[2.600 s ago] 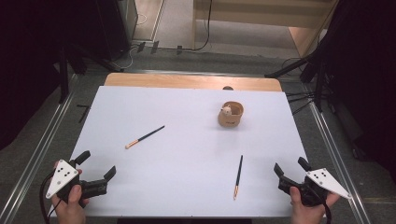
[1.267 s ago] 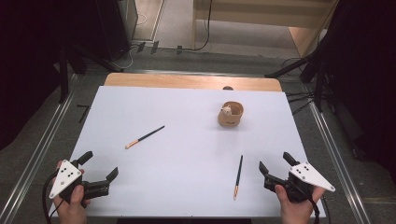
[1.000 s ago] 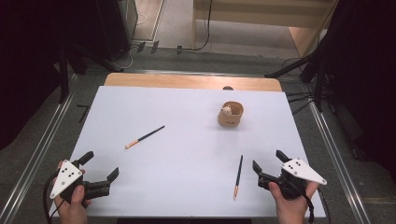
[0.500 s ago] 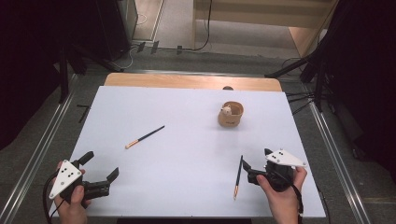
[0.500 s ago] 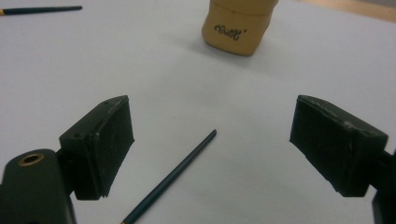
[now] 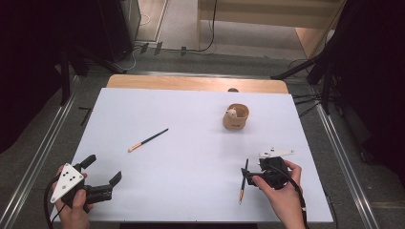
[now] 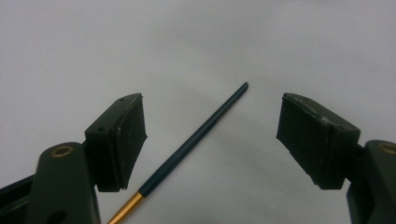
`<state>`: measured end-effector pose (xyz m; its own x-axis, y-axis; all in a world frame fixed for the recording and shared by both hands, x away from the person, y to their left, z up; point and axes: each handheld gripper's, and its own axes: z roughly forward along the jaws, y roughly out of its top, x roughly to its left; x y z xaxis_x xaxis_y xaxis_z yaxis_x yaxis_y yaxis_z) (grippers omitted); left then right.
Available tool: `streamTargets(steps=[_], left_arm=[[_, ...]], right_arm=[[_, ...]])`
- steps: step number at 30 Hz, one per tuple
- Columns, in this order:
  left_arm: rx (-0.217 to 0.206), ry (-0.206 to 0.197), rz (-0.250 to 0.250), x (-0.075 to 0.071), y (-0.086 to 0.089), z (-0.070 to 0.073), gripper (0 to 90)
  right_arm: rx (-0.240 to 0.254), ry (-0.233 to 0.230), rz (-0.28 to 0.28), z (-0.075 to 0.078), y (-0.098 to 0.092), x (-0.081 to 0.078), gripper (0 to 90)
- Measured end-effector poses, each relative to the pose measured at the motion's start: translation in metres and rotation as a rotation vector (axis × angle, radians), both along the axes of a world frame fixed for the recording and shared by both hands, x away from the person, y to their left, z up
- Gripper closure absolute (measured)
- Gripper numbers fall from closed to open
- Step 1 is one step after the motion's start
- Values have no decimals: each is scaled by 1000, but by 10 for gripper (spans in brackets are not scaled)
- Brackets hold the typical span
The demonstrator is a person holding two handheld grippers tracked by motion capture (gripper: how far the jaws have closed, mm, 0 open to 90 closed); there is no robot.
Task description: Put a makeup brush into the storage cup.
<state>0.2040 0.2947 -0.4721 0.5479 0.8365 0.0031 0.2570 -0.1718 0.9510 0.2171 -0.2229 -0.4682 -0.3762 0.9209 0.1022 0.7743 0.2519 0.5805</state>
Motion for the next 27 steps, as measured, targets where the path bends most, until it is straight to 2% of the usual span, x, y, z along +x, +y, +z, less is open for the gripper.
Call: streamTargets(steps=[2, 6, 10, 12, 15, 18, 20, 24, 27], left_arm=[[-1, 0, -1, 0, 0, 0, 0], [2, 3, -4, 0, 0, 0, 0], [4, 4, -4, 0, 0, 0, 0], [5, 4, -4, 0, 1, 0, 0], [6, 5, -4, 1, 1, 0, 0], [7, 8, -3, 1, 1, 0, 0], [8, 10, -2, 1, 1, -1, 0], [8, 11, -1, 1, 1, -1, 0], [7, 11, -1, 1, 1, -1, 0]], right_arm=[[-6, 13, 0, -1, 1, 1, 259], [-22, 78, -22, -6, 7, 6, 265], [-34, 138, 12, -12, 11, 9, 365], [-52, 159, 11, -15, 13, 9, 381], [-63, 169, 1, -17, 16, 9, 407], [-33, 200, -30, -16, 20, 9, 441], [-31, 218, -42, -15, 21, 8, 482], [-29, 258, -49, -15, 22, 8, 555], [-41, 267, -52, -16, 24, 8, 585]])
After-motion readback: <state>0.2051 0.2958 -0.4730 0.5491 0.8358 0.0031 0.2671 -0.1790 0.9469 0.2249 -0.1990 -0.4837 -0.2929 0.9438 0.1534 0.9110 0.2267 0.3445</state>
